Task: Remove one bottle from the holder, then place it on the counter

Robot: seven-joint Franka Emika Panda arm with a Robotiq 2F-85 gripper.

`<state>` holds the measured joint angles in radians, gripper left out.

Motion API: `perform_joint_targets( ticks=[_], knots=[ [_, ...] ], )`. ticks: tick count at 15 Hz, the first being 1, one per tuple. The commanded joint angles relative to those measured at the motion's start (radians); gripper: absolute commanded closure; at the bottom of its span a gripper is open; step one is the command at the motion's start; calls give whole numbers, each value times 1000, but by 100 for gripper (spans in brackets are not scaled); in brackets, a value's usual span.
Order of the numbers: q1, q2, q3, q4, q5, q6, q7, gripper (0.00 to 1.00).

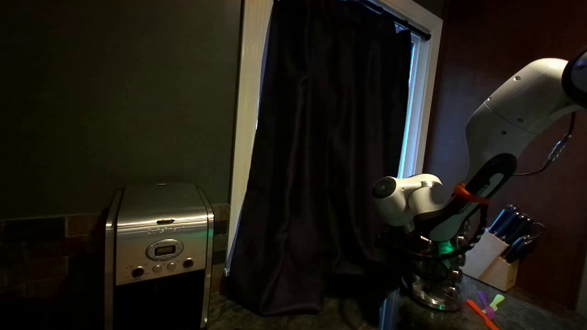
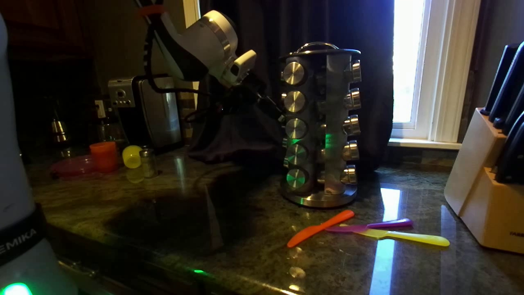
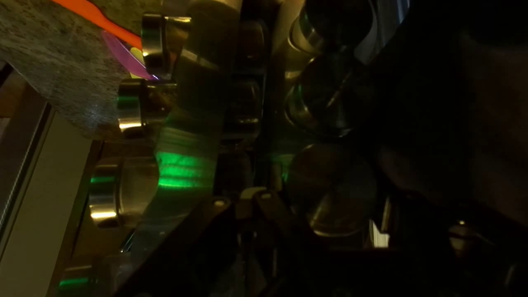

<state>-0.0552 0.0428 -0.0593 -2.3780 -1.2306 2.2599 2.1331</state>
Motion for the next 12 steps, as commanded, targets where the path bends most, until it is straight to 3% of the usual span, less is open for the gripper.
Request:
perform_joint_targets(
  ticks=[1,12],
  knots=[
    [0,-19,2,-27,-24,40,-5,75],
    [3,-26,6,-15,108,6,-66,75]
  ],
)
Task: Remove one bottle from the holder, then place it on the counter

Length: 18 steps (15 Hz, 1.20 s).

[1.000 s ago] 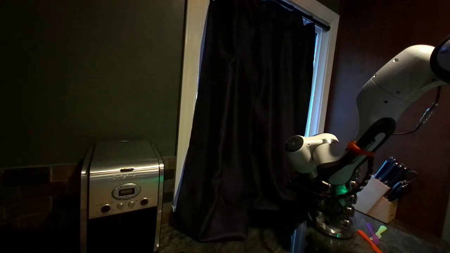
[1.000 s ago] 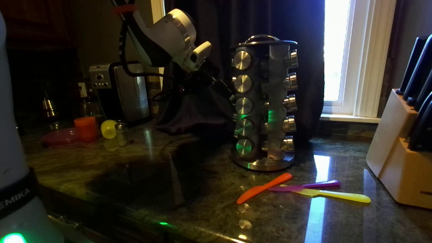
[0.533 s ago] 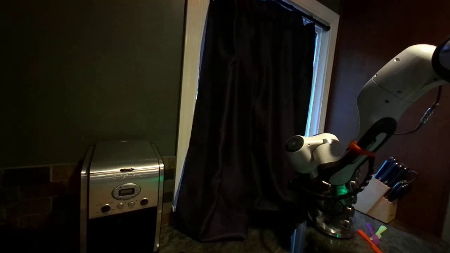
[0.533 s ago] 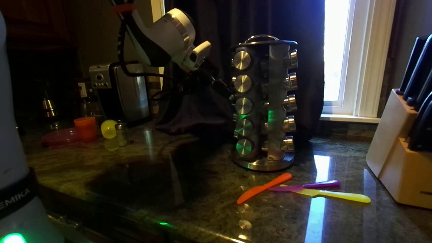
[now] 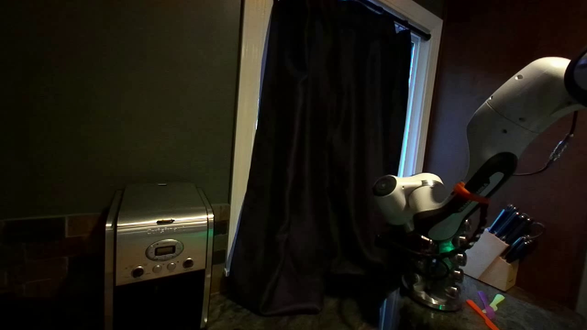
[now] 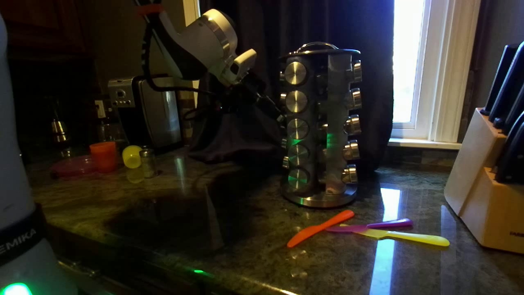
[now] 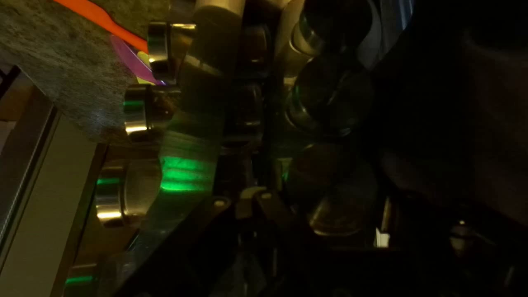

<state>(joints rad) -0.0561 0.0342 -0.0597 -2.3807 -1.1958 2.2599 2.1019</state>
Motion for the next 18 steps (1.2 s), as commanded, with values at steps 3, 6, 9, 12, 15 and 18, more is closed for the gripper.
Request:
perform_joint_targets(
  ticks=[3,6,9,12,15,18],
  knots=[
    [11,-34,13,-13,147,-5,-65,75],
    [19,-51,22,-13,217,-18,-100,75],
    [30,-65,33,-22,269,-20,-140,75],
    [39,-68,48,-26,311,-23,-164,75],
    [50,-71,61,-29,339,-25,-178,75],
    [59,-76,71,-32,363,-23,-192,75]
  ],
)
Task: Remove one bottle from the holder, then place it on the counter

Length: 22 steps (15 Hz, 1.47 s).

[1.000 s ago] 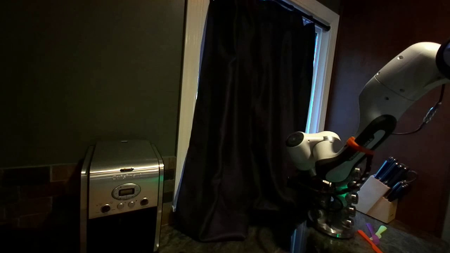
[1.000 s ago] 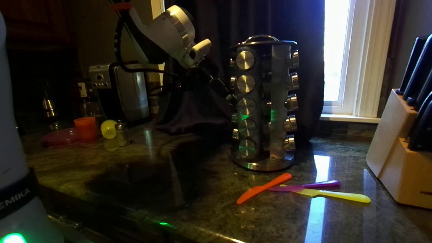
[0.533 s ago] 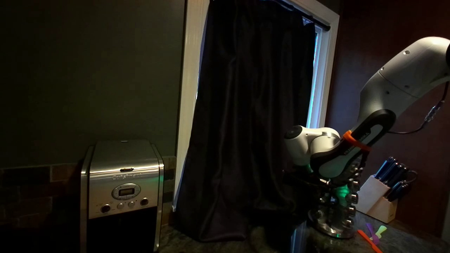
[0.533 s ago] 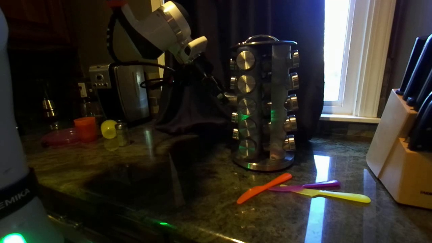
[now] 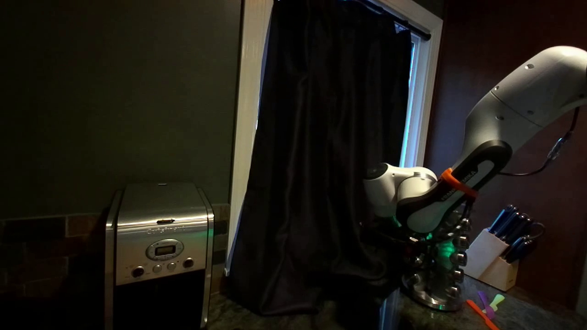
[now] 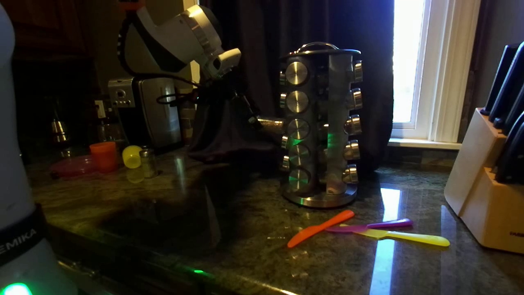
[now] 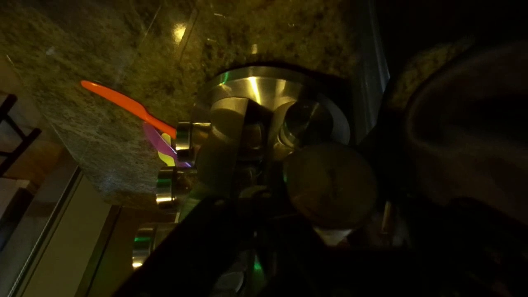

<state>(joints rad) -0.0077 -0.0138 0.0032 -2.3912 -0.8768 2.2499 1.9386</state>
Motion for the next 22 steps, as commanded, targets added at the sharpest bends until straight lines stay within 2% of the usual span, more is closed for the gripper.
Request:
perform_joint_targets(
  ticks=[1,4,8,11,14,22],
  knots=[
    [13,-30,11,-23,57,-13,-37,75],
    [22,-41,17,-18,154,-34,-103,75],
    [39,-87,35,0,384,-125,-268,75],
    [47,-113,40,39,588,-227,-456,75],
    [44,-116,33,77,746,-287,-636,75],
    [36,-47,19,143,1091,-377,-1030,75]
  ],
)
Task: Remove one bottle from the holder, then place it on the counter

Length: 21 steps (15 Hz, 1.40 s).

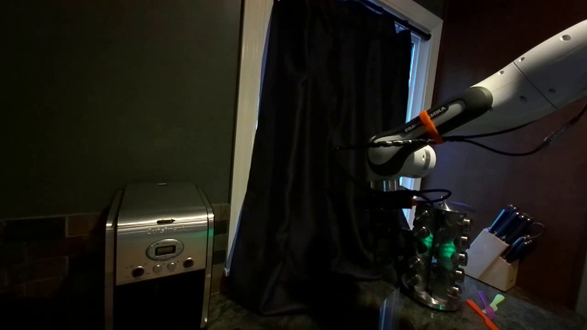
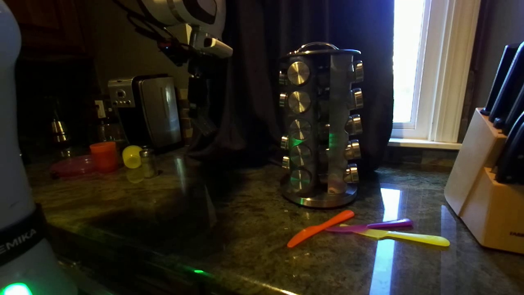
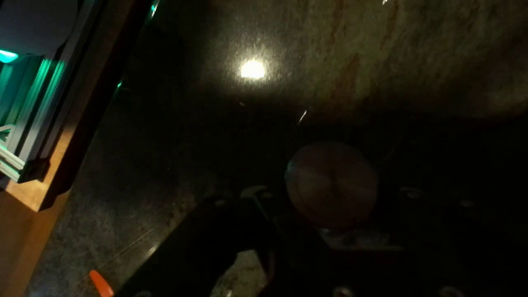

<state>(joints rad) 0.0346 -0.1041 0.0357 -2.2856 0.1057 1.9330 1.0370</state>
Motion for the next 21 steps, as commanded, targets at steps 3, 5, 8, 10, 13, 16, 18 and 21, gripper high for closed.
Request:
perform_joint_targets(
  ticks=[3,5,8,10,13,16,18,21],
  knots=[
    [-16,87,-26,62,227,-112,-248,75],
    [-13,65,-16,36,180,-76,-199,50],
    [-15,84,-20,48,198,-79,-223,50],
    [-15,85,-20,51,199,-81,-225,50],
    [-8,98,-13,45,248,-67,-277,75],
    [4,120,0,38,355,-83,-395,75],
    [12,141,9,41,411,-79,-461,75],
    [19,175,22,54,475,-98,-538,75]
  ],
)
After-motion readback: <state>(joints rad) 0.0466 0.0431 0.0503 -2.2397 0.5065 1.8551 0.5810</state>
